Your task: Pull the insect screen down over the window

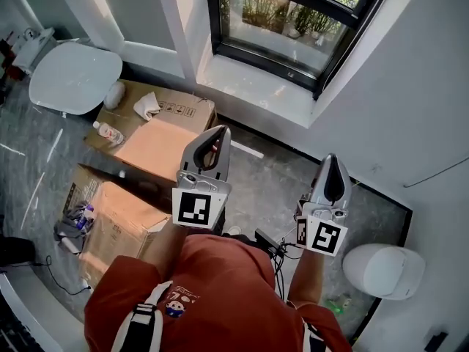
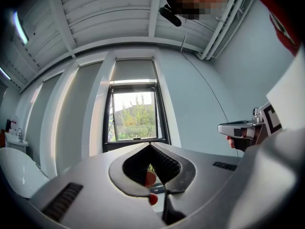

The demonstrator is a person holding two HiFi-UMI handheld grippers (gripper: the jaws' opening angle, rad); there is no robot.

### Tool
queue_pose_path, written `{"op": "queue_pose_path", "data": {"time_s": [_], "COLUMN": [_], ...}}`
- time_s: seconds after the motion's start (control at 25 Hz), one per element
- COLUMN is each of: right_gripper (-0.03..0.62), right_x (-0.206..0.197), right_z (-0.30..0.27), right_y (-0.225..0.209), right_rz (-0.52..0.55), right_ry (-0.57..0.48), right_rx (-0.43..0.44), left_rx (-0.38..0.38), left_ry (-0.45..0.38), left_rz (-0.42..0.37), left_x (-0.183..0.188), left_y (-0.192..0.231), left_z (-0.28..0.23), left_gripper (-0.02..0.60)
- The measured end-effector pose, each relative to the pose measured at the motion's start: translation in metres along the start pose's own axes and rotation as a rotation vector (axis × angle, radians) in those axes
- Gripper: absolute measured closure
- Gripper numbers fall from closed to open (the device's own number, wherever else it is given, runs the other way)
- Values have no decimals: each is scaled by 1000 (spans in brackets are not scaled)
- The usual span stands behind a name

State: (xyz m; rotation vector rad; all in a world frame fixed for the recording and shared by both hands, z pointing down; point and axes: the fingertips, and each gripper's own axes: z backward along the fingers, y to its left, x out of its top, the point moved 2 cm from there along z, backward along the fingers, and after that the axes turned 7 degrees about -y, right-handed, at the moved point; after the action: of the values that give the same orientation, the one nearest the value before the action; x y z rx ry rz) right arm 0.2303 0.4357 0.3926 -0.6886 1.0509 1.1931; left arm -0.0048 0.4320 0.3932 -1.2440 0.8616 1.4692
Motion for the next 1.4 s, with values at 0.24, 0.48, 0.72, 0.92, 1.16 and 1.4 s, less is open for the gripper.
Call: {"op": "queue_pose_path", "data": {"time_s": [0.24, 0.48, 0.72, 0.92, 1.16, 1.4], "right_gripper": [585, 585, 585, 585, 585, 585], "right_x": [-12, -21, -44, -60, -83, -93], "right_z": [-29, -81, -140, -187, -238, -267], "right_y": [0, 0, 18, 30, 44, 56], "right_rz": [28, 34, 44, 48, 48, 56], "right_ry": [-10, -19, -6, 3, 12, 11], "right_rx": [-6, -12, -2, -7, -22, -29], "left_rx": [-1, 8, 15, 3, -19, -36], "left_ry": [-18, -24, -22, -12, -21, -13], "left_rz": [14, 21, 60, 39, 44, 75], "left_x": [-11, -20, -37, -47, -60, -70], "left_y": [18, 53, 96, 129, 166, 189], "left_z": [-25, -64, -105, -142, -184, -210], "left_gripper": [577, 577, 577, 577, 577, 577]}}
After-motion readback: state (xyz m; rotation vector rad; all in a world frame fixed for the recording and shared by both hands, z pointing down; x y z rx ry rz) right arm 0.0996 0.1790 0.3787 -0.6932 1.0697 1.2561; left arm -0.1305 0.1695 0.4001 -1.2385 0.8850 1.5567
